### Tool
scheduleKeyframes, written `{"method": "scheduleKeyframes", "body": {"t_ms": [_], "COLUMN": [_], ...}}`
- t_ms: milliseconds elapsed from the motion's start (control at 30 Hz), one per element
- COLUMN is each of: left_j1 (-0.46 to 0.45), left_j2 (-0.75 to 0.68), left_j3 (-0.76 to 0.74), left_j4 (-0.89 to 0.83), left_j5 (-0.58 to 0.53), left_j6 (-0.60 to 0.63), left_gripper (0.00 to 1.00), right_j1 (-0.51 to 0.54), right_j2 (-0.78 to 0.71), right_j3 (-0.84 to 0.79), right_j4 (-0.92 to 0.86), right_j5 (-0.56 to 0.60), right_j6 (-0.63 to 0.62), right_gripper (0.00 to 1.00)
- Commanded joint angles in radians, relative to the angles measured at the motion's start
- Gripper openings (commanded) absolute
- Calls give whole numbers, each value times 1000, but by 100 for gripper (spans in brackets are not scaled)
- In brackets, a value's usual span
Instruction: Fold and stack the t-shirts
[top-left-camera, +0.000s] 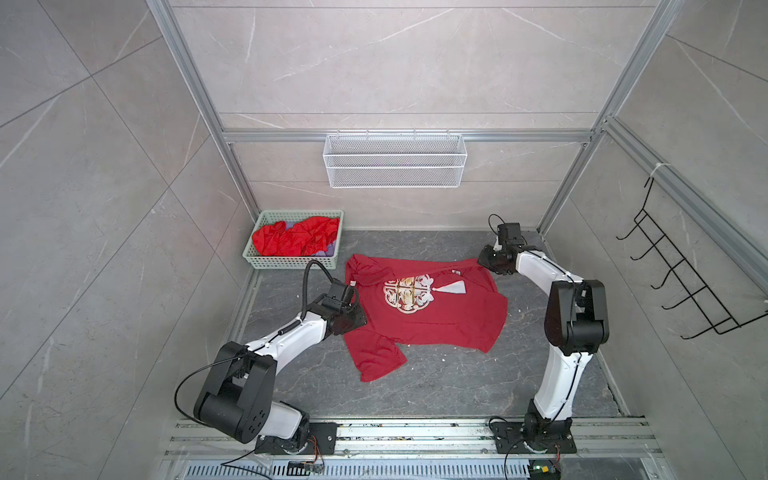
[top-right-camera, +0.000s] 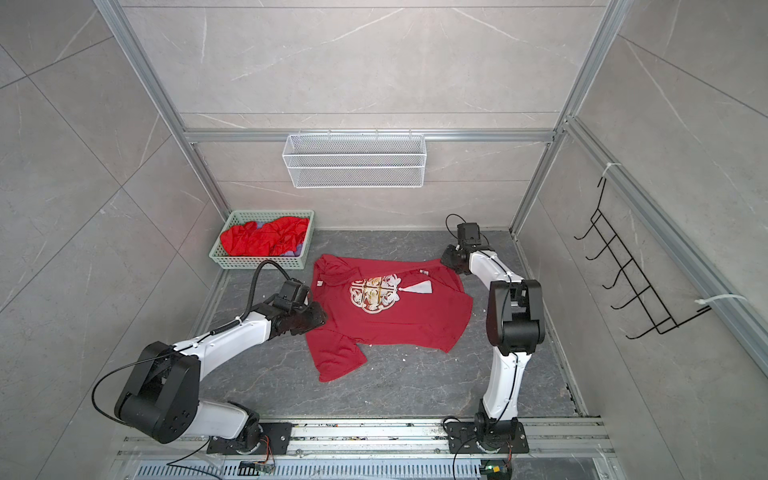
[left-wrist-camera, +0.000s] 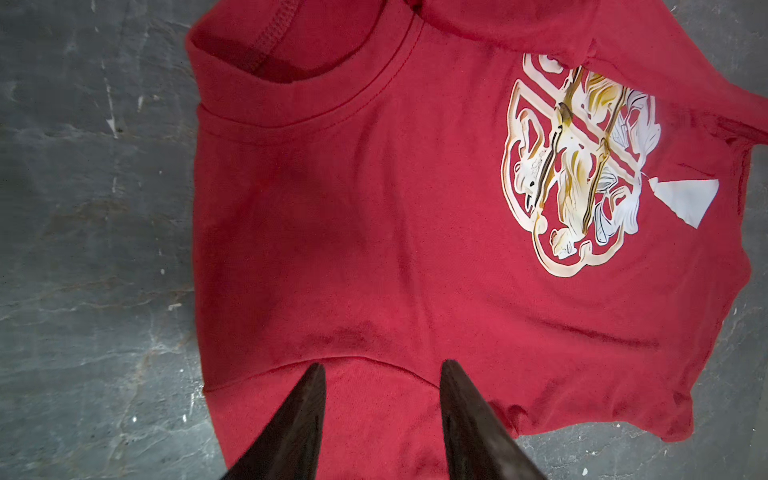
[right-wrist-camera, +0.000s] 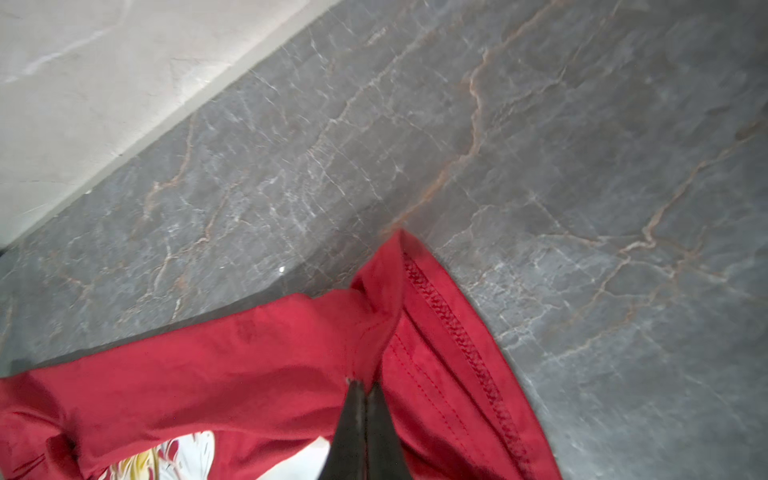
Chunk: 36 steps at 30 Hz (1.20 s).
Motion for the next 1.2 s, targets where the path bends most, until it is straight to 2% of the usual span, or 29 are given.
{"method": "scheduleKeyframes", "body": {"t_ms": [0, 300, 633, 733, 833, 867, 1033, 1167], "left_j1": [-3, -2, -3, -3, -3, -2, -4, -3], "left_j2": [5, 17, 12, 0, -13, -19, -65, -125], "left_j3": [25, 12, -4, -10, -14, -17, -22, -36], "left_j4": [24, 39, 47, 45, 37, 32, -27, -87], "left_j5": [-8, -1, -7, -14, -27, -33, -85, -99], "left_j6": [-7, -5, -7, -6, -6, -6, -9, -11], "left_gripper": [48, 48, 48, 48, 48, 48, 48, 49], "right_j1": [-2, -2, -3, -3, -3, -5, -3, -3], "right_j2": [-48, -46, -25, -14, -21, -32, -136, -282], "right_j3": [-4, -133, -146, -136, -154, -166, -237, -379], "right_j4": [-39, -23, -41, -58, -61, -57, -76, -96], "right_j5": [-10, 63, 133, 109, 90, 85, 75, 22], "right_j6": [-32, -53, -42, -43, -30, -28, -15, 23], "right_gripper": [0, 1, 2, 12, 36, 41, 47, 49]}}
